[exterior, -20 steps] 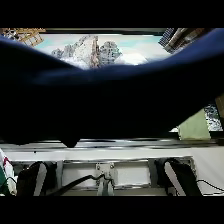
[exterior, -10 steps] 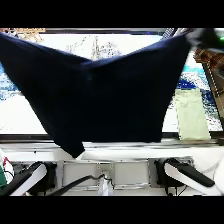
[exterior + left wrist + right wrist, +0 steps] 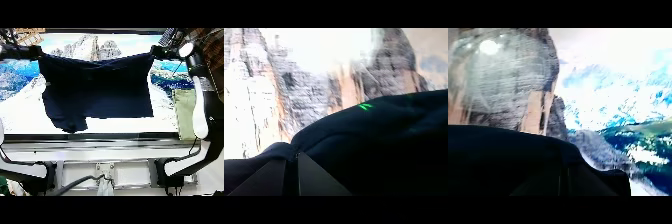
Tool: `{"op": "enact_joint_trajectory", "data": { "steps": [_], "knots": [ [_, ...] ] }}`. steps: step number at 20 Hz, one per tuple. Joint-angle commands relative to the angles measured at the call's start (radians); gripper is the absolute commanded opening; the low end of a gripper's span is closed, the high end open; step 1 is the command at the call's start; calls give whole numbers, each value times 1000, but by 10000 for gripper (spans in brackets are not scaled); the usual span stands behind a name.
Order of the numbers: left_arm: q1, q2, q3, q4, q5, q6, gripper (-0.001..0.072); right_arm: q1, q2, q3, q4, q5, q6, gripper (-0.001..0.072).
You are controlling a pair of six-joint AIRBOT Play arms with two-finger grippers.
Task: Fold the clothes and pants, and hang the long-sleeved shirts on hangers.
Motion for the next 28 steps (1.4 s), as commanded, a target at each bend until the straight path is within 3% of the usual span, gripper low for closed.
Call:
{"op": "enact_joint_trajectory", "data": {
  "steps": [1,4,7,10,22,24,25,27,28],
  "knots": [
    [-35,-105,1,6,117,-5,7,2,-113,33,5,-73,-24,25],
    [-49,-128,1,34,64,-6,7,-11,-125,33,-11,-5,-24,25],
    [-21,-127,1,134,-64,-13,7,-56,-123,33,-29,184,-26,24],
    [27,-127,1,137,-167,-33,7,-106,-123,32,-50,333,-61,24],
    [7,-171,1,178,-257,-30,9,-72,-124,-75,-53,499,-60,30],
    [7,-188,1,223,-288,-37,13,-72,-123,-104,-53,512,-59,340],
    [9,-192,1,220,-307,-37,43,-72,-117,-108,-53,515,-59,370],
    [13,-189,2,222,-348,-37,302,-73,-84,-107,-63,516,-59,369],
    [19,-183,2,231,-379,-37,315,-77,-58,-107,-93,518,-47,366]
  ]
}}
